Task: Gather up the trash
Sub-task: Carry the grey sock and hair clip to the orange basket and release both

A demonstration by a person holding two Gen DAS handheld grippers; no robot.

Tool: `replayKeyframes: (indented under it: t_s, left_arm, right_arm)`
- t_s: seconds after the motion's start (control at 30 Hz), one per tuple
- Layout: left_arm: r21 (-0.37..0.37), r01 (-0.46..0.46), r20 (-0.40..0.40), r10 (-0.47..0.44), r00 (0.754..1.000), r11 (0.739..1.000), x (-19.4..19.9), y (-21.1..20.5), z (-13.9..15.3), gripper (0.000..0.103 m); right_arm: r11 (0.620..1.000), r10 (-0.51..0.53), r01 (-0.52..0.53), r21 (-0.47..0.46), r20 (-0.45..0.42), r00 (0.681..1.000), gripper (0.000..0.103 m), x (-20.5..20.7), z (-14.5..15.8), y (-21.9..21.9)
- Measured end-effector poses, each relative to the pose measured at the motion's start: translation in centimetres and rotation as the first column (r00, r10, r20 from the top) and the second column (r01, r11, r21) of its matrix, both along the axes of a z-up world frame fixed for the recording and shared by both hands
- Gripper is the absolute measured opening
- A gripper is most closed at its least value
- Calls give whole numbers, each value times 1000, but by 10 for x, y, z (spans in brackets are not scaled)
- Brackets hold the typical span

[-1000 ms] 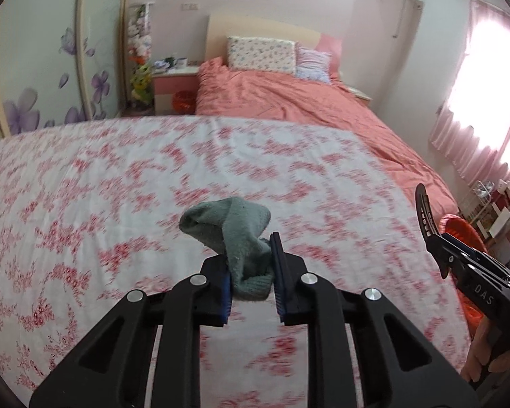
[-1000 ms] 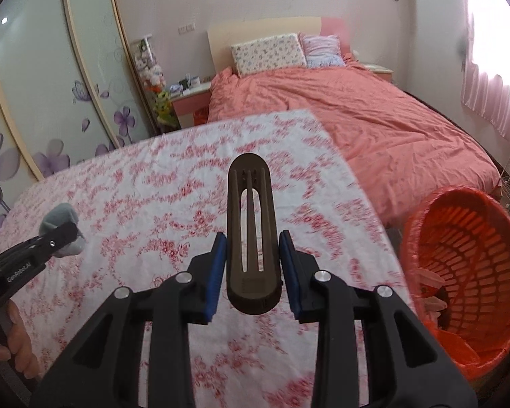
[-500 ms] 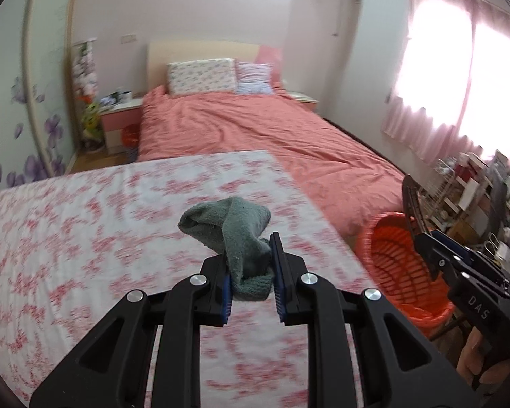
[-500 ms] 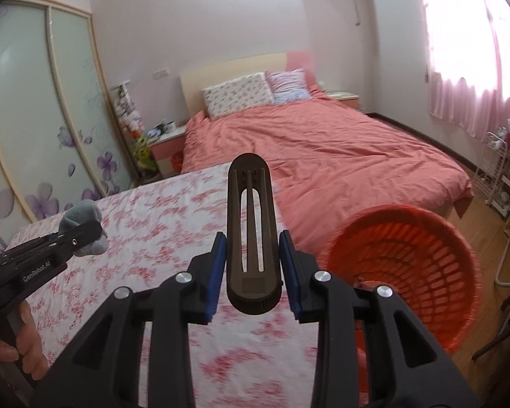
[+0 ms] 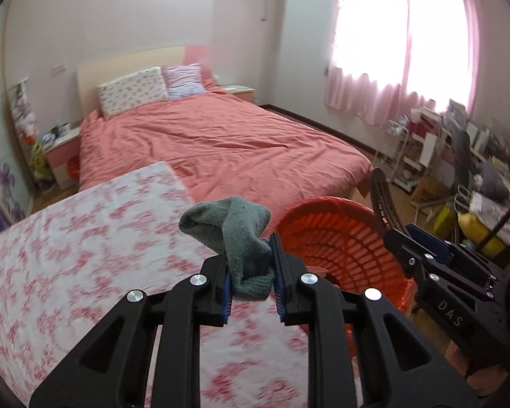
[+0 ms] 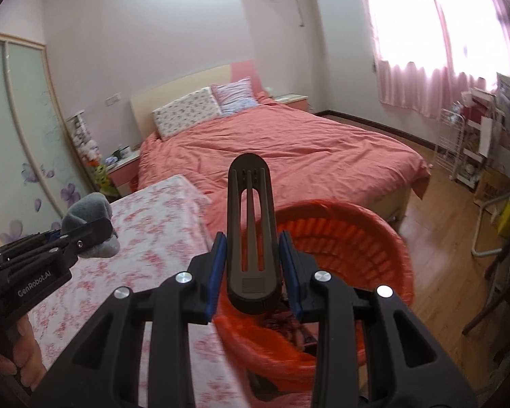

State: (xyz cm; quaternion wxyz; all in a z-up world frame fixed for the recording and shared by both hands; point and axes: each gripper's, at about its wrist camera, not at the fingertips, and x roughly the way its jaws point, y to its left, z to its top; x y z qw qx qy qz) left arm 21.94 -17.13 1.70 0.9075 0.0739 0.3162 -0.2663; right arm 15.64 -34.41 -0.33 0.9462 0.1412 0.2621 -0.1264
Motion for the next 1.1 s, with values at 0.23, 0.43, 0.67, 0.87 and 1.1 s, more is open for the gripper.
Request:
replayKeyframes:
  t_s: [0.23,0.43,0.67,0.87,1.1]
  left_arm:
    - [44,76,-21,-75,997,996,2,-44,-16,20]
    - [56,125,-53,-122,991,991,2,-68,-29,20]
    - [50,140,-105,-134,985,989,11,-83,-44,30]
    - [55,114,-143,-106,984,992,18,-83,-55,54]
    - [68,70,-127,-61,990,995,10,-63,-48,58]
  right_arm:
    - [997,-59,59,42,-6,998,32,-10,-16,-37]
    - [994,-84,84,75,-7,996,32,-11,-22,-57]
    - [986,-81,83,143,-21,996,33,5,-32,-78]
    - [974,-104,108,200,-33,994,46,10,-42,-97]
    - [980,-123,126,156,-31,992,60,-4,-40,-87]
